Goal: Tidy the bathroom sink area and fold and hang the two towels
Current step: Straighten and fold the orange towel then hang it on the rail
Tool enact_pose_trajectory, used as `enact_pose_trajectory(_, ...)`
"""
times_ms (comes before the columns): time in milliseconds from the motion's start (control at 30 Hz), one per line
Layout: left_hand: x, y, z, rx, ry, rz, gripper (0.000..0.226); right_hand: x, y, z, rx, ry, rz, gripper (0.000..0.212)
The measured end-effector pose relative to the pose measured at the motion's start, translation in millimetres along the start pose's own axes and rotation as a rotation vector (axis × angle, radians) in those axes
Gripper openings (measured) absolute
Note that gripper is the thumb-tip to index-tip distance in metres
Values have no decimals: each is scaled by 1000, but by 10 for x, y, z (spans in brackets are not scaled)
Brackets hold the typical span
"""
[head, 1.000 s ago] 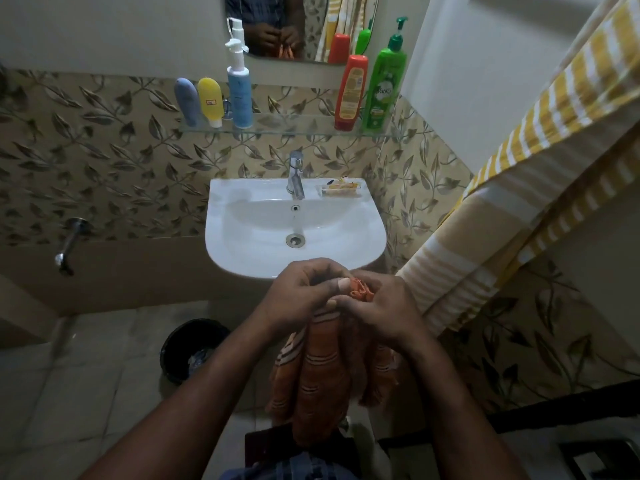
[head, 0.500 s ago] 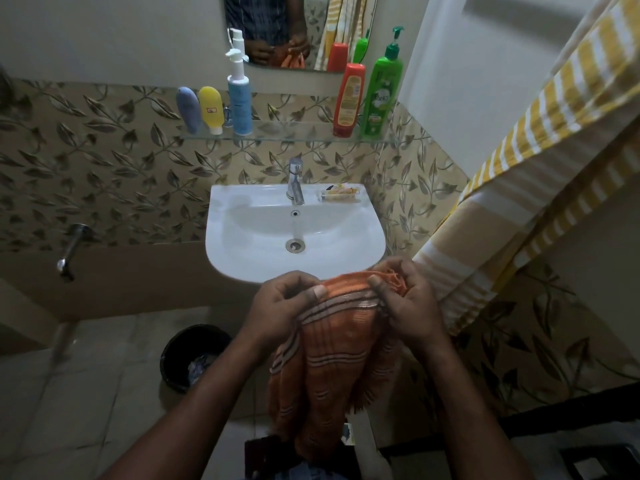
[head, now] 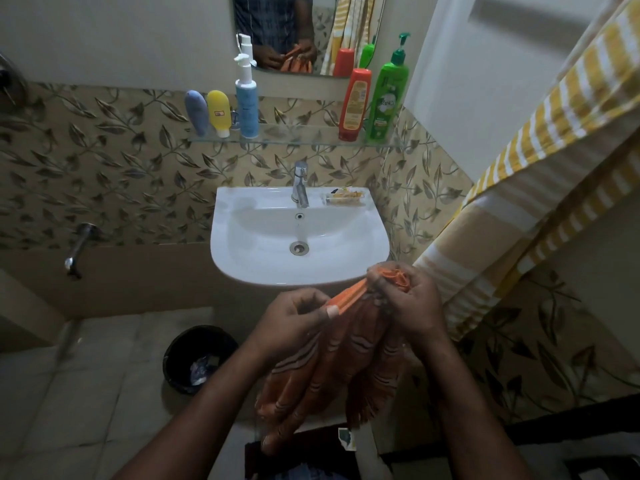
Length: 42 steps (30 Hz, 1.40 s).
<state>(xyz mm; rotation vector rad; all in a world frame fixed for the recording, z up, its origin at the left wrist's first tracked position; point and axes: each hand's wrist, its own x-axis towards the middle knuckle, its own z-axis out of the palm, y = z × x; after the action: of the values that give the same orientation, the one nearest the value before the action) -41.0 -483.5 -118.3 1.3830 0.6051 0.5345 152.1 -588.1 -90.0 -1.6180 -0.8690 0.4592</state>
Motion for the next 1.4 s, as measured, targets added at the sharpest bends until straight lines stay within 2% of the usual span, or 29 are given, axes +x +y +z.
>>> enact_pose_trajectory(100,-21,-7,-47,-13,97,39,17,23,3,-143,72,84,24,30)
enact_pose_trajectory(167,10,4,-93,-22,141,86,8,23,-1,-160,128,62,26,26)
enact_pose_trajectory(267,62,50,-94,22,134,136,9,-4,11,-64,110,-97,27,25)
enact_pose_trajectory(367,96,126,-18,63,78,138,14,-72,-19,75,-81,-299,-1,33)
enact_pose_trajectory(433,114,146,29,71,40,147,15,-116,-15,154,-185,-383,-54,28)
enact_pose_trajectory(500,121,145,47,24,15,137,18,-122,2,168,-194,-350,-91,18)
enact_pose_trajectory(567,116,111,13,7,-25,89,27,-101,17,111,-128,-249,-58,19)
enact_pose_trajectory(633,112,48,-49,72,-79,30,34,-68,8,22,30,-148,19,23)
enact_pose_trajectory(700,100,-21,-103,143,-106,5,36,-33,19,-60,163,-78,68,16)
enact_pose_trajectory(767,101,-44,-129,163,-49,-5,33,-17,35,-117,191,-35,79,9)
enact_pose_trajectory(800,110,-38,-141,168,11,6,26,-7,58,-133,170,-20,80,14)
enact_pose_trajectory(867,148,-1,-175,196,151,50,9,6,90,-124,97,-36,89,24)
enact_pose_trajectory(933,178,70,-200,229,206,76,10,-16,92,-51,21,-116,98,22)
enact_pose_trajectory(1033,179,168,-166,296,140,99,17,-106,16,146,-113,-278,60,42)
enact_pose_trajectory(1100,166,186,-103,349,103,133,13,-153,-33,277,-202,-358,30,45)
enact_pose_trajectory(1200,179,176,-105,352,124,135,8,-103,-57,293,-267,-306,11,27)
enact_pose_trajectory(1267,176,157,-194,403,94,78,14,-54,-48,227,-249,-257,6,18)
enact_pose_trajectory(1333,166,111,-280,524,28,5,22,-21,-48,163,-137,-209,27,23)
enact_pose_trajectory(1400,155,40,-335,656,19,-19,18,14,-36,119,5,-143,56,27)
